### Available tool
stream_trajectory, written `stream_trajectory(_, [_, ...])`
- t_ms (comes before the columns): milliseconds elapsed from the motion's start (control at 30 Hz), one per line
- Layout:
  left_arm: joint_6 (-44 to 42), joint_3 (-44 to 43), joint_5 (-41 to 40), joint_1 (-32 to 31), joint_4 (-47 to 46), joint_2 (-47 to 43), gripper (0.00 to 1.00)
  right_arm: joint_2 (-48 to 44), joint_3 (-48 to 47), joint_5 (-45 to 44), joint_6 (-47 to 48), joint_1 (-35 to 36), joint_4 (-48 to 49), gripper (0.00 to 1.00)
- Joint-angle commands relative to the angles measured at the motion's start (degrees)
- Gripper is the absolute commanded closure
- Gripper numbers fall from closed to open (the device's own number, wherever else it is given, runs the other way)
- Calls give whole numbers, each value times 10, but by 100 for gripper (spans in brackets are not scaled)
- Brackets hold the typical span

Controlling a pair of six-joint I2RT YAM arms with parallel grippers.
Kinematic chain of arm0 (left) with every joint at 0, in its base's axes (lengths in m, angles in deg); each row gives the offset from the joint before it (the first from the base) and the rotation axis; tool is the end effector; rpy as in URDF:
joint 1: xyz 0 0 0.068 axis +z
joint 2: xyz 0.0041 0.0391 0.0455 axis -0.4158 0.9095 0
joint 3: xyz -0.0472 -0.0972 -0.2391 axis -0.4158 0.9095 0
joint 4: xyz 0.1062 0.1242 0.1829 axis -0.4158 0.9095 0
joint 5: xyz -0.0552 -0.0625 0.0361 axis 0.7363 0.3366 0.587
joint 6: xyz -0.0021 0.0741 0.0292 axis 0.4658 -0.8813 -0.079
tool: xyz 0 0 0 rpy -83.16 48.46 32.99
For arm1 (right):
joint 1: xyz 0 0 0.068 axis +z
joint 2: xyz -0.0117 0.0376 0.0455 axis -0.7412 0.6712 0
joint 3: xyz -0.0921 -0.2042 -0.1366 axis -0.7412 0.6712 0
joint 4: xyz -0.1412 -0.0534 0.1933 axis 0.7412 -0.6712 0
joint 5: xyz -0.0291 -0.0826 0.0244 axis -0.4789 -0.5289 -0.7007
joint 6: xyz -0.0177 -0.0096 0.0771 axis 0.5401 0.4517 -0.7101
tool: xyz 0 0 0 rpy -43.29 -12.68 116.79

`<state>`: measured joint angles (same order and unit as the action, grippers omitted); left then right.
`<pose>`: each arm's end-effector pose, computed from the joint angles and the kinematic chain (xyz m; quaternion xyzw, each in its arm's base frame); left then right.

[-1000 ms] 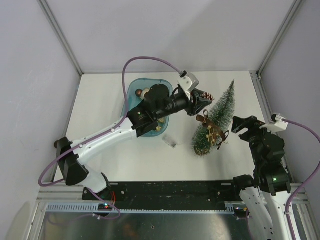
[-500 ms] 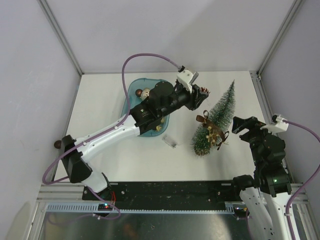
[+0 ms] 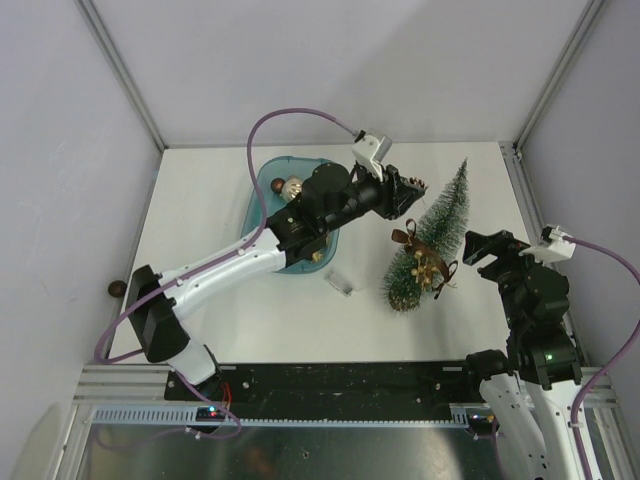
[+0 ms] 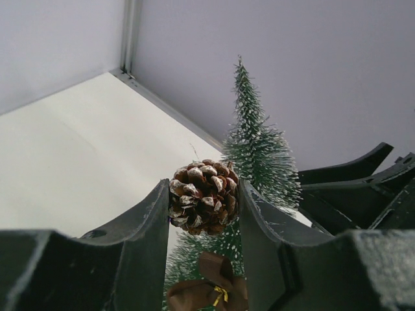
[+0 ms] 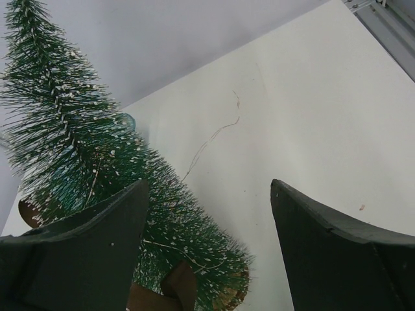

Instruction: Decorate the small christmas tree

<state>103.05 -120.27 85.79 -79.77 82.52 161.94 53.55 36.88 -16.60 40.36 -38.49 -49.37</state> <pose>0.2268 -0.3293 0.4091 0.2285 0.6577 -0.4363 0.5700 0.1191 0.0064 0.3237 0.1695 0.7189 0.1349 0.6605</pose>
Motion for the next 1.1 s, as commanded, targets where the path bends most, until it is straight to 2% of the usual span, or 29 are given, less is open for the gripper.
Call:
stream_trajectory(0, [57,3,22,0,-32,-6,88,5,-19,2,6,-2,25,20])
stream_trajectory(800, [99,-6,-3,5,-55,39,92,11,-18,2,10,-2,32,20])
stream_trajectory(1067, [106,-2,-11,4,-64,38,92,34,-16,11,13,-2,64,20])
